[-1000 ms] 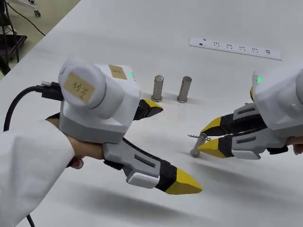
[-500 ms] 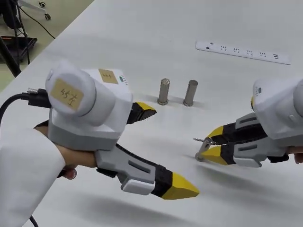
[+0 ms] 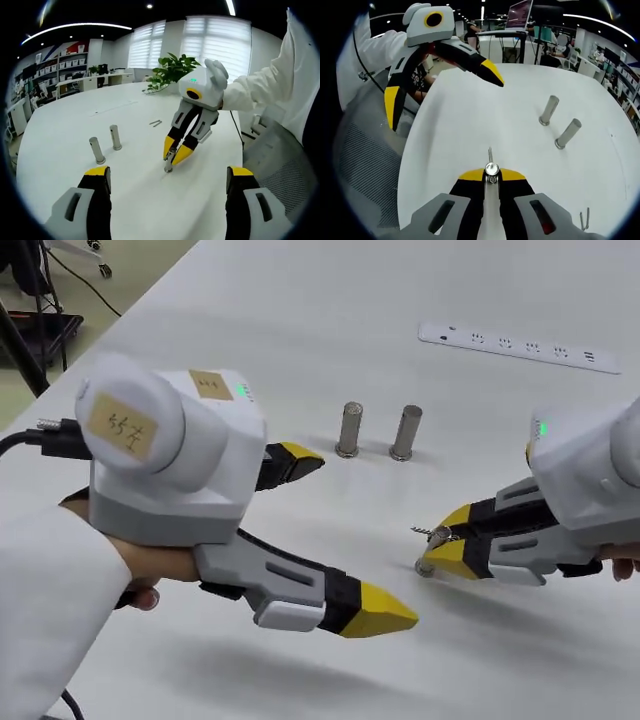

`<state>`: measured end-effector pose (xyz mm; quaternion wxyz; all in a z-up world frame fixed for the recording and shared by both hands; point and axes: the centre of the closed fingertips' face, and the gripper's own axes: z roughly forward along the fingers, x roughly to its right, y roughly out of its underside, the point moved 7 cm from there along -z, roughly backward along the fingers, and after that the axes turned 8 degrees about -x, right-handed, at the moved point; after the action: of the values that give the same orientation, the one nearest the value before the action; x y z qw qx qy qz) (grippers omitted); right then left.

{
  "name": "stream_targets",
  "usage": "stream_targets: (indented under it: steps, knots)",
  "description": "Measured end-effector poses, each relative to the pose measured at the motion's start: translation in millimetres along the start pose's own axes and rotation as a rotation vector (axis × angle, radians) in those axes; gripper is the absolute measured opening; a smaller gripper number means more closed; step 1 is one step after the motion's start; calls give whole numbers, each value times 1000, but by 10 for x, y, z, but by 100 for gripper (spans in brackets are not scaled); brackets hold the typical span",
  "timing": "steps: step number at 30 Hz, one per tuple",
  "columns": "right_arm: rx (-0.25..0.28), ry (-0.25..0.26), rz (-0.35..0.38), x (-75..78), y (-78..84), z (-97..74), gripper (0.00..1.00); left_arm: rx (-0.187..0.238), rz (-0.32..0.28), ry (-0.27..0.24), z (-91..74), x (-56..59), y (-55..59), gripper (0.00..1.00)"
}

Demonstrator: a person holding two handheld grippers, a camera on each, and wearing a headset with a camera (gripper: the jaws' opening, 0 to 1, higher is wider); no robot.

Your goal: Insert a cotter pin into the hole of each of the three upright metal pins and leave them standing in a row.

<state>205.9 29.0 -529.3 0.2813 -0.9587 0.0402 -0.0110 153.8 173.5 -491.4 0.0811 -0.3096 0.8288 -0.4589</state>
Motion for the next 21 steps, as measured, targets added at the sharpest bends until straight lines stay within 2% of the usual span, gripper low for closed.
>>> stream_targets:
  steps: [7,13,21]
  knots:
    - [-9,4,-2,14,-29,2,4,5,-14,-17,-44,-36,8,95]
    - [12,0,-10,94,-162,32,4,2,-24,-33,-73,-64,37,95]
    - [15,10,-42,207,-360,122,4,-7,-31,-7,-71,-13,80,97]
